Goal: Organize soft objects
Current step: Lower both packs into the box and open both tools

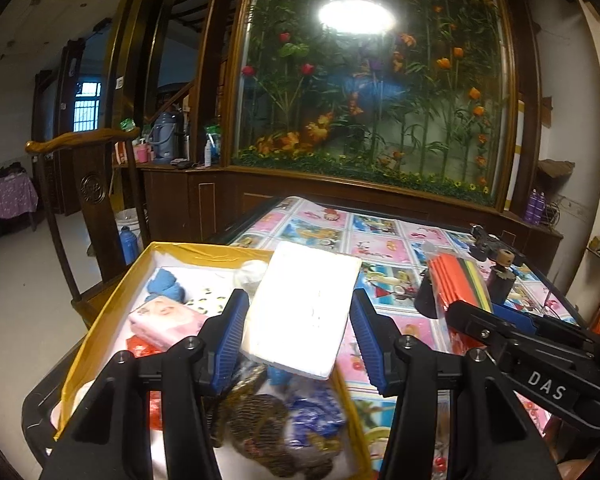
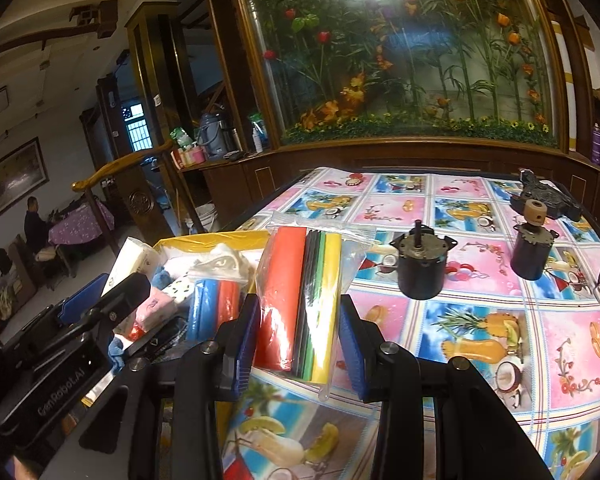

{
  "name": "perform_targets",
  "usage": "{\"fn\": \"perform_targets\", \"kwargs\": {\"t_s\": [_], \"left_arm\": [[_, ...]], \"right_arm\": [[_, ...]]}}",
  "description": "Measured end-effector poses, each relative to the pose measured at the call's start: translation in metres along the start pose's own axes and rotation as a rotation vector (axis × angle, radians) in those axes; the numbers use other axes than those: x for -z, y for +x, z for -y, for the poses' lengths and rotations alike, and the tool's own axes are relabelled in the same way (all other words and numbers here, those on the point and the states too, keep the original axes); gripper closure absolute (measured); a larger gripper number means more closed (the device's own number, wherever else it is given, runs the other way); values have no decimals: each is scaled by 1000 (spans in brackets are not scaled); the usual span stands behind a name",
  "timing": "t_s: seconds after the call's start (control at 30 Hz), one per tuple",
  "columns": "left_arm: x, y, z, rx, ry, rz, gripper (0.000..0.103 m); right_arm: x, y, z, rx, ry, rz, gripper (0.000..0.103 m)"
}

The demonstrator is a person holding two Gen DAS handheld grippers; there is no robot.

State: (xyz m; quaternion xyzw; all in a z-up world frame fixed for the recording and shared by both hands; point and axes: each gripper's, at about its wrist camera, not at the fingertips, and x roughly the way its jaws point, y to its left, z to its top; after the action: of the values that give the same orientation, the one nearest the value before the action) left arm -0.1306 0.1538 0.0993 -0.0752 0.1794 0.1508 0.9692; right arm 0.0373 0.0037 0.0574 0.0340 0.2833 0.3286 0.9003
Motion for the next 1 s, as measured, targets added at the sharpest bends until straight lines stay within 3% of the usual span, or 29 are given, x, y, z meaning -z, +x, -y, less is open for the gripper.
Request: {"fn": "perform_targets", "kwargs": {"t_s": [0.5, 1.0], "left_arm": [[10, 12, -67, -112, -94, -65, 52], [24, 39, -95, -90, -175, -187, 52]], "right_arm": [[14, 29, -60, -129, -89, -86, 61], [9, 89, -84, -203, -87, -199, 61]]}}
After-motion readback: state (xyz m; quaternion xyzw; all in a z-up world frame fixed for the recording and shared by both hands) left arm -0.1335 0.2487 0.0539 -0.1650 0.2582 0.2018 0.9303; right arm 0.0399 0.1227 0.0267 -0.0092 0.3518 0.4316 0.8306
